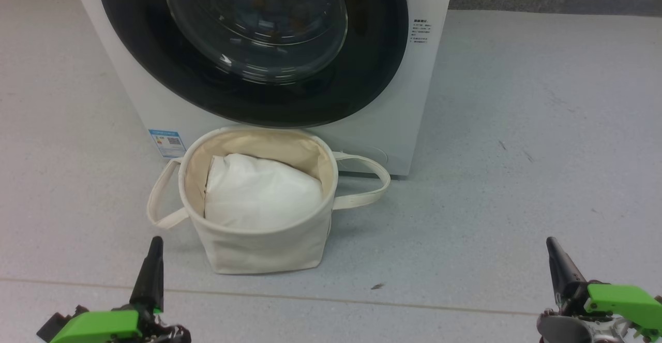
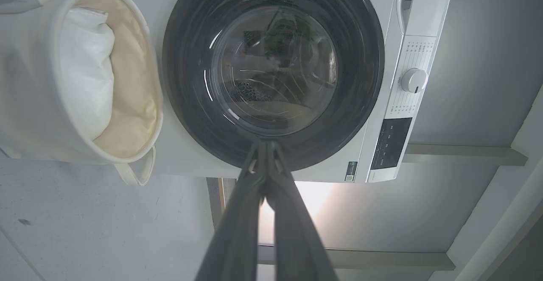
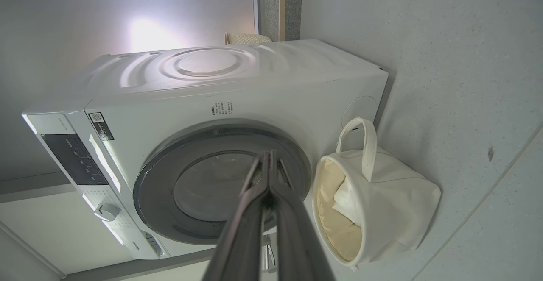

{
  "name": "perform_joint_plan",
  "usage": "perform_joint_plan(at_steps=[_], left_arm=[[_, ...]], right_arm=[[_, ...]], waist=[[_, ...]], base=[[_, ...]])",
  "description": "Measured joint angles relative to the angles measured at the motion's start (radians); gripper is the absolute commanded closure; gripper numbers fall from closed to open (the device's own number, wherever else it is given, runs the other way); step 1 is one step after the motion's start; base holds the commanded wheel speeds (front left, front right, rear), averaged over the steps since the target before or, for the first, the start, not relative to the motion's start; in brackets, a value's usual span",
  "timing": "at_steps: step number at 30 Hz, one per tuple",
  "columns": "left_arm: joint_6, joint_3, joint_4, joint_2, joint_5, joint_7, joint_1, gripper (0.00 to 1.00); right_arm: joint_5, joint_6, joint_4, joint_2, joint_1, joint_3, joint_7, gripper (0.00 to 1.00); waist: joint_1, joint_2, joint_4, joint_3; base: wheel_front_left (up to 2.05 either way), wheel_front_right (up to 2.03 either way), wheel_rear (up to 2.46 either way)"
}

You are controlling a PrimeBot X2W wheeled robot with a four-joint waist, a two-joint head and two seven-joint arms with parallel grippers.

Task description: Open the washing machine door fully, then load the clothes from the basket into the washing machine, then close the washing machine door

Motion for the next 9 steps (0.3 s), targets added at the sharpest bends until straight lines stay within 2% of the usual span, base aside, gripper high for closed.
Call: perform_joint_plan(at_steps=[9], left_arm=[[0.0,0.0,0.0,0.0,0.0,0.0,0.0,1.0]], right_arm=[[0.0,0.0,0.0,0.0,0.0,0.0,0.0,1.0]], waist=[[0.0,0.0,0.0,0.0]], base=[[0.0,0.0,0.0]])
